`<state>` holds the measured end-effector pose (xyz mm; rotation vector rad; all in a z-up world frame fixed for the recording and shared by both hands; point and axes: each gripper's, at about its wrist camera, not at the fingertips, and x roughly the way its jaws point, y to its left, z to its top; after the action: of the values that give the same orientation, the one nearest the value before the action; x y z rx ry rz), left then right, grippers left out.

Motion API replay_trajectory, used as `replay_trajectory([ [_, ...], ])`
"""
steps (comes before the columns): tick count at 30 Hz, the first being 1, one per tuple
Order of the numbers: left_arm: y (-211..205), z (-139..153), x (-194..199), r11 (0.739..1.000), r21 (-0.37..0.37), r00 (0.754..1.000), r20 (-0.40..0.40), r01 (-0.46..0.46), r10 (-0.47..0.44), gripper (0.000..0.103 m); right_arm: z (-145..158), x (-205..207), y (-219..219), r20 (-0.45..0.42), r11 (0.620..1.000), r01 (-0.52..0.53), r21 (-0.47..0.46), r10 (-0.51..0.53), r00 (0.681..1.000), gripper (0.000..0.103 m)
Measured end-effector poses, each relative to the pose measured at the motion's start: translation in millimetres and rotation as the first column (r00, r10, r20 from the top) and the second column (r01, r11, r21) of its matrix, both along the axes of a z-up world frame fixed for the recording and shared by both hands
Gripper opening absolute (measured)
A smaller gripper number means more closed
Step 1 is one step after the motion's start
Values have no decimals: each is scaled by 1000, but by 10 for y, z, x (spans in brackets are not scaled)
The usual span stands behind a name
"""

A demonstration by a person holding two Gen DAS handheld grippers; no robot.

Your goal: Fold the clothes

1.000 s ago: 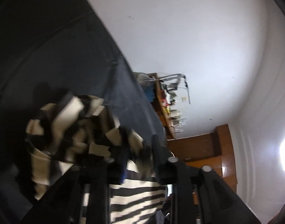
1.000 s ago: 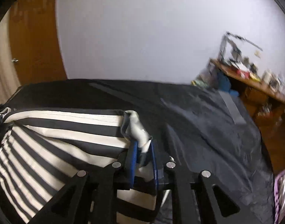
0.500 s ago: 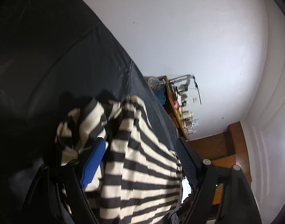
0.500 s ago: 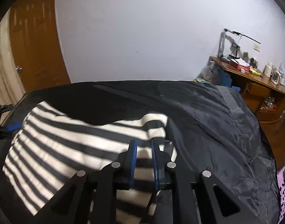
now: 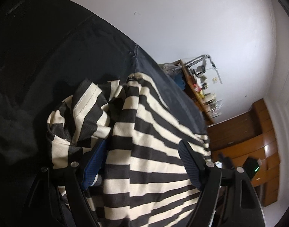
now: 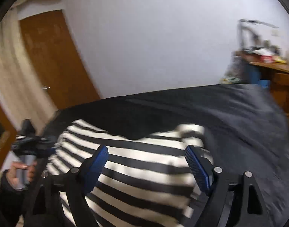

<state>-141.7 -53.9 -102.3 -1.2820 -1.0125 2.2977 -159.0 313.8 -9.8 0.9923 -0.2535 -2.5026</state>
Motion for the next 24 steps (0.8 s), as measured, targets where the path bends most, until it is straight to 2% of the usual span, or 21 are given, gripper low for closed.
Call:
replay_trajectory([
  [2, 11, -8, 12, 1000, -23, 1000, -2, 3, -3, 81, -129, -228, -88, 60, 1000, -28, 12, 27, 998, 85],
  [6, 59, 2, 11, 997, -80, 1000, -6, 20, -20, 81, -503, -586, -122, 191, 990, 33, 134, -59, 980, 85],
  [9, 72, 8, -11, 996, -90, 1000, -1, 28, -28, 81, -512, -537, -98, 169, 991, 36, 129, -58, 984, 85],
  [15, -23, 109, 67, 1000, -28, 1000, -10, 0, -1, 81, -289, -98, 248, 131, 994, 102, 25, -105, 986, 85],
  [18, 0, 184, 143, 1000, 2, 999, -31, 16, -16, 81, -365, 129, 516, 195, 987, 152, -58, -138, 971, 85],
  [24, 159, 289, 251, 997, -32, 996, -49, 66, -68, 81, -595, 348, 674, 268, 975, 204, -92, -173, 948, 85],
])
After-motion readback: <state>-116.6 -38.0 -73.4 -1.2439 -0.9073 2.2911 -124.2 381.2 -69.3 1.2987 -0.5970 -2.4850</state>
